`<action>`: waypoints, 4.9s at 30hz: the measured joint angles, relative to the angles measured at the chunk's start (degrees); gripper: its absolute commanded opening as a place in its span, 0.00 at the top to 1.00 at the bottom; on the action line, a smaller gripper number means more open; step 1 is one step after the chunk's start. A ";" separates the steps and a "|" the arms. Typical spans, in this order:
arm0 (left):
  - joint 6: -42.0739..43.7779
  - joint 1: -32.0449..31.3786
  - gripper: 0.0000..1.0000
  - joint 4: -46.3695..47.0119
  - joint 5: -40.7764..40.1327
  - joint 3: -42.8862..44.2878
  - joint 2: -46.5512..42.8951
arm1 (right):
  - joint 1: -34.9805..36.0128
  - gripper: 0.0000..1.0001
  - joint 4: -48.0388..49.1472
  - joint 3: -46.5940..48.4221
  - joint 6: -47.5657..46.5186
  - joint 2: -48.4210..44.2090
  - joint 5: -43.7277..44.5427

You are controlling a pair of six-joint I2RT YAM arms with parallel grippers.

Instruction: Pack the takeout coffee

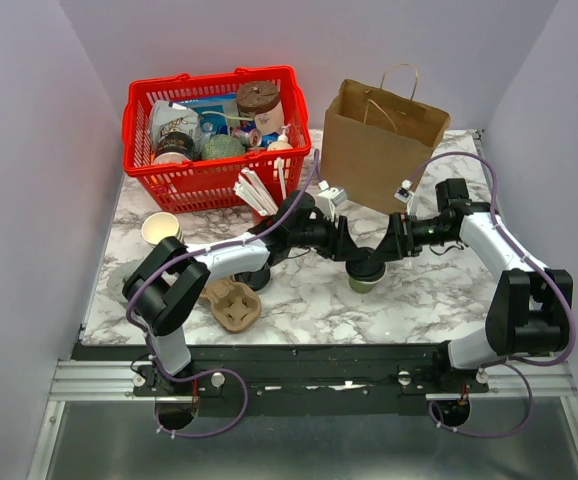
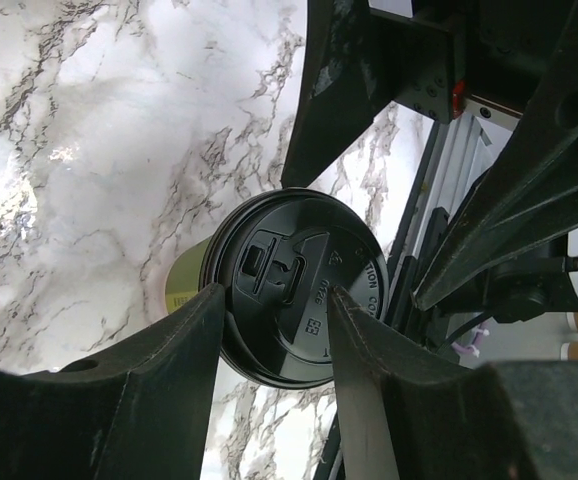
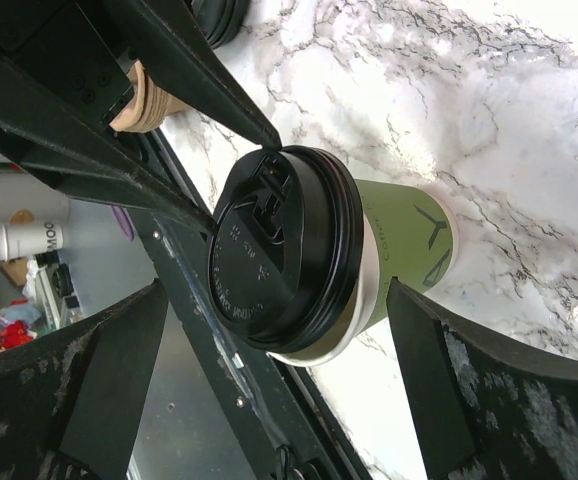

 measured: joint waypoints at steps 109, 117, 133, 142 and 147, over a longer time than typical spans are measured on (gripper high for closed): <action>2.23 1.29 0.45 -4.17 0.87 -1.62 -3.82 | 0.00 0.07 -6.78 2.64 -3.43 3.78 7.13; 0.85 1.07 0.45 -1.66 2.27 -2.23 -3.82 | 0.66 0.08 -6.78 3.32 -3.10 5.05 8.90; 0.72 0.66 0.47 -1.73 2.64 -2.29 -1.88 | 3.30 0.08 -6.80 6.08 -2.40 7.02 12.13; -1.38 1.01 0.49 -0.20 3.02 -3.19 -0.90 | 3.30 0.08 -6.80 6.08 -2.86 7.15 11.98; -3.45 1.36 0.50 1.53 3.43 -3.21 0.04 | 3.30 0.09 -6.80 6.05 -3.06 7.76 11.15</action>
